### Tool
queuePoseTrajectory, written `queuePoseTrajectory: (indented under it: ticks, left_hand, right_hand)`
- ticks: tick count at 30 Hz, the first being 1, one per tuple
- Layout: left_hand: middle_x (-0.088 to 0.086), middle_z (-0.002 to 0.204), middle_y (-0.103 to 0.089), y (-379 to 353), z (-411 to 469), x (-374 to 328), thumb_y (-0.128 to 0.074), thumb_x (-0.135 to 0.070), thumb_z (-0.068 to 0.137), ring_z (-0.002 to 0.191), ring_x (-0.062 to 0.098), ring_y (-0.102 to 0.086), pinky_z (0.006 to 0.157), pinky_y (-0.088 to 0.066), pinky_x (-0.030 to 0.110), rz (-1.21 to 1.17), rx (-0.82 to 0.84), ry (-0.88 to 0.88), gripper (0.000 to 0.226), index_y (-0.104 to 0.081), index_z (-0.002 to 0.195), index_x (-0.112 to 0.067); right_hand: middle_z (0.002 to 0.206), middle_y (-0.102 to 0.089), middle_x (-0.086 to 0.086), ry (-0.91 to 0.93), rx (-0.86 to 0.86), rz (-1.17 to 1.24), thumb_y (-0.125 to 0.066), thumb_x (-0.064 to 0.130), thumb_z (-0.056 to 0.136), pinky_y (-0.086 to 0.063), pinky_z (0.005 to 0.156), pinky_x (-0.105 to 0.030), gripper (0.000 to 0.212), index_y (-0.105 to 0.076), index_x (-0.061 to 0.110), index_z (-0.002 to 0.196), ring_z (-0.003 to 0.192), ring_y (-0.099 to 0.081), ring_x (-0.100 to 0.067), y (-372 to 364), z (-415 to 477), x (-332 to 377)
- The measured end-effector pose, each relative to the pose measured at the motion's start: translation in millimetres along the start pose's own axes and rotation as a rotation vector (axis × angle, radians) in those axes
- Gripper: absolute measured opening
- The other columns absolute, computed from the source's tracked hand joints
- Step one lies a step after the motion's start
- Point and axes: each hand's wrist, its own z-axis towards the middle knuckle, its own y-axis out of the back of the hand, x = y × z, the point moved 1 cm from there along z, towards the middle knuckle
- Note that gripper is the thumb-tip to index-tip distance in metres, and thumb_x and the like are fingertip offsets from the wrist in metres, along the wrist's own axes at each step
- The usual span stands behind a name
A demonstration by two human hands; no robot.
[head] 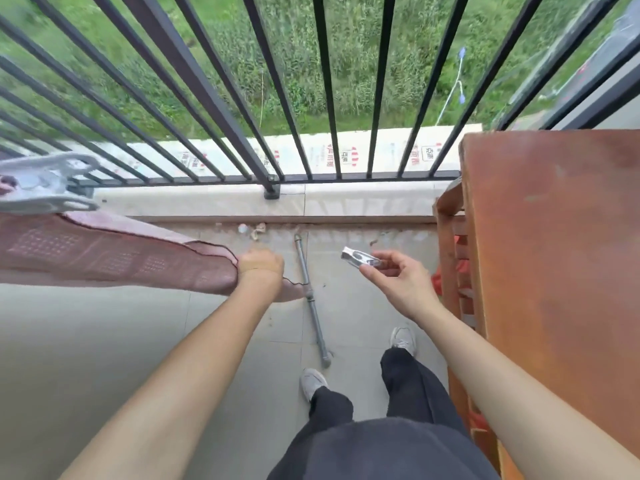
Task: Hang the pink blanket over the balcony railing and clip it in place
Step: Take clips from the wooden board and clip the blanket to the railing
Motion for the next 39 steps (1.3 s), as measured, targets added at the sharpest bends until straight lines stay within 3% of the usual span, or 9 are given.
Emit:
queuePoseTrajectory:
  ticks: [6, 10, 15, 22, 27, 31, 35, 39]
  left_hand:
    - [0.005, 0.117, -0.057, -25.6, -16.7, 5.6, -0.054, -0.006, 0.085, 0.112, 0.026, -0.053, 0.084, -0.042, 0.034, 0.141, -0.152, -0.202, 0.031, -0.064, 0.113, -0.015]
    - [0.007, 0.092, -0.062, -35.0, -31.9, 19.1, -0.067, -0.009, 0.076, 0.088, 0.029, -0.060, 0.071, -0.044, 0.035, 0.136, -0.343, -0.320, 0.014, -0.068, 0.088, -0.014]
    - [0.008, 0.073, -0.059, -42.1, -32.0, 22.5, -0.078, 0.000, 0.054, 0.070, 0.031, -0.059, 0.059, -0.045, 0.037, 0.008, -0.468, -0.351, 0.021, -0.069, 0.069, -0.013]
    - [0.005, 0.096, -0.058, -48.3, -18.8, 21.2, -0.062, -0.011, 0.084, 0.095, 0.030, -0.053, 0.075, -0.035, 0.037, -0.158, -0.417, -0.304, 0.015, -0.070, 0.093, -0.019]
    - [0.006, 0.090, -0.059, -46.6, -17.7, 22.2, -0.067, -0.014, 0.084, 0.090, 0.031, -0.054, 0.071, -0.036, 0.037, -0.207, -0.414, -0.298, 0.009, -0.073, 0.089, -0.017]
    - [0.004, 0.095, -0.058, -45.7, -18.8, 22.8, -0.062, -0.017, 0.088, 0.093, 0.029, -0.052, 0.072, -0.033, 0.037, -0.208, -0.403, -0.294, 0.011, -0.071, 0.093, -0.018]
    - [0.003, 0.100, -0.059, -38.3, -23.2, 21.2, -0.054, -0.024, 0.095, 0.098, 0.028, -0.051, 0.078, -0.035, 0.037, -0.321, -0.419, -0.261, 0.017, -0.069, 0.102, -0.020]
    - [0.006, 0.102, -0.064, -11.1, -36.7, 20.0, -0.054, -0.023, 0.096, 0.096, 0.033, -0.055, 0.079, -0.044, 0.043, -0.581, -0.590, -0.221, 0.019, -0.068, 0.103, -0.014]
  right_hand:
    - [0.082, -0.072, 0.013, -0.082, 0.077, -0.115, -0.084, 0.047, 0.070, -0.051, 0.070, -0.014, 0.038, -0.073, 0.030, 0.101, 0.068, -0.065, 0.006, -13.6, 15.6, -20.7]
    - [0.081, -0.069, 0.012, 0.056, 0.182, -0.356, -0.082, 0.047, 0.071, -0.054, 0.077, -0.025, 0.035, -0.077, 0.027, 0.099, 0.079, -0.066, -0.004, -38.6, 21.0, -19.7]
    - [0.101, -0.068, -0.008, 0.220, 0.350, -0.633, -0.069, 0.043, 0.088, -0.049, 0.082, -0.035, 0.030, -0.076, 0.019, 0.106, 0.096, -0.063, -0.026, -73.1, 27.6, -19.1]
    - [0.099, -0.071, -0.009, 0.339, 0.351, -0.625, -0.066, 0.038, 0.091, -0.042, 0.076, -0.030, 0.031, -0.077, 0.013, 0.107, 0.094, -0.065, -0.026, -109.4, 39.6, -12.5]
    - [0.095, -0.070, -0.009, 0.392, 0.387, -0.536, -0.073, 0.038, 0.086, -0.050, 0.077, -0.035, 0.032, -0.077, 0.013, 0.105, 0.088, -0.067, -0.027, -131.6, 44.8, -3.8]
    - [0.107, -0.065, -0.003, 0.347, 0.389, -0.528, -0.074, 0.043, 0.081, -0.049, 0.087, -0.035, 0.043, -0.068, 0.019, 0.116, 0.102, -0.063, -0.022, -139.6, 45.0, -6.7]
    - [0.126, -0.059, 0.004, 0.333, 0.359, -0.605, -0.073, 0.053, 0.078, -0.051, 0.092, -0.036, 0.070, -0.049, 0.027, 0.138, 0.116, -0.058, -0.018, -122.7, 41.1, -11.4]
    - [0.133, -0.052, -0.002, 0.358, 0.156, -0.623, -0.060, 0.049, 0.090, -0.048, 0.092, -0.040, 0.064, -0.040, 0.024, 0.146, 0.119, -0.053, -0.025, -84.7, 34.1, -2.1]
